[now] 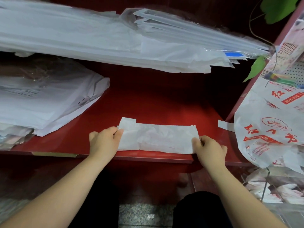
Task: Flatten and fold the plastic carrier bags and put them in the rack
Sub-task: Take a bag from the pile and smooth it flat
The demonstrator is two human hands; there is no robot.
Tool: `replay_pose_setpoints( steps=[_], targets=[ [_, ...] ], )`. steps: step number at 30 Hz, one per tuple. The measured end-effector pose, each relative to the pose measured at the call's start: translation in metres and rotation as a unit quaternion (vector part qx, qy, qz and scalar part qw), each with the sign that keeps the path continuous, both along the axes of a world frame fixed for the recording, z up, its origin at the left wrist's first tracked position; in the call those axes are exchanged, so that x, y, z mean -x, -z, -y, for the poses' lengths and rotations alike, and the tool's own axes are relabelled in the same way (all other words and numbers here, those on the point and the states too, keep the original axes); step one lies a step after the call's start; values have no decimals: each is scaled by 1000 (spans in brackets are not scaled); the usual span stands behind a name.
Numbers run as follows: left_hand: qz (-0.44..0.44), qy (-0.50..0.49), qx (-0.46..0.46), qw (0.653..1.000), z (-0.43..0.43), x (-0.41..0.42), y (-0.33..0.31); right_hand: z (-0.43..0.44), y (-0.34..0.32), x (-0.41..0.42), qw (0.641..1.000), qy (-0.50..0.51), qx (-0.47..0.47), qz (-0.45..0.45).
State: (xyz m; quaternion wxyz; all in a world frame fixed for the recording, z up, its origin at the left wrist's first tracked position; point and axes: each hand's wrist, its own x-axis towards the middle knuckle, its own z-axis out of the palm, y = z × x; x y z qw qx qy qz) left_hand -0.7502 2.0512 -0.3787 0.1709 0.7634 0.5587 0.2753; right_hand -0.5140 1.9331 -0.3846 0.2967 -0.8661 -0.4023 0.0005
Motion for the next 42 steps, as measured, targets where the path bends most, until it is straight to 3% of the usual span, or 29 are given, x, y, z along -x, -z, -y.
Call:
replay_pose_setpoints(
  steps=[4, 7, 14, 18, 21, 23, 25, 27, 30, 36, 42],
  targets=[
    [-164, -12, -38, 986, -4, -6, -3, -3, 0, -1, 997, 34, 32, 59],
    [-226, -17, -61, 972, -5, -6, -5, -5, -1, -2, 992, 43, 61, 102],
    [-148, -15, -32, 988, -3, 2, 4, -9, -4, -4, 992, 44, 71, 98],
    [-60, -19, -21, 998, 0, 2, 0, -11, -10, -4, 988, 33, 92, 118],
    [4, 86, -85, 993, 8, -3, -3, -13, -13, -3, 987, 15, 109, 119],
    [-23, 194, -86, 977, 23, -16, -13, -15, -15, -2, 986, 3, 116, 120],
    [-115, 246, -56, 961, 39, -32, -16, -17, -16, -2, 985, -5, 117, 125],
    [-215, 238, -33, 946, 45, -49, -12, -17, -19, -1, 983, -12, 123, 133],
    [-267, 200, 9, 943, 43, -57, -7, -18, -20, -2, 981, -21, 141, 135],
    [-288, 144, 19, 947, 42, -45, 2, -23, -16, -5, 978, -62, 141, 139],
    [-277, 116, -7, 954, 40, -39, 7, -30, -22, -1, 986, -50, 150, 61]
  ],
)
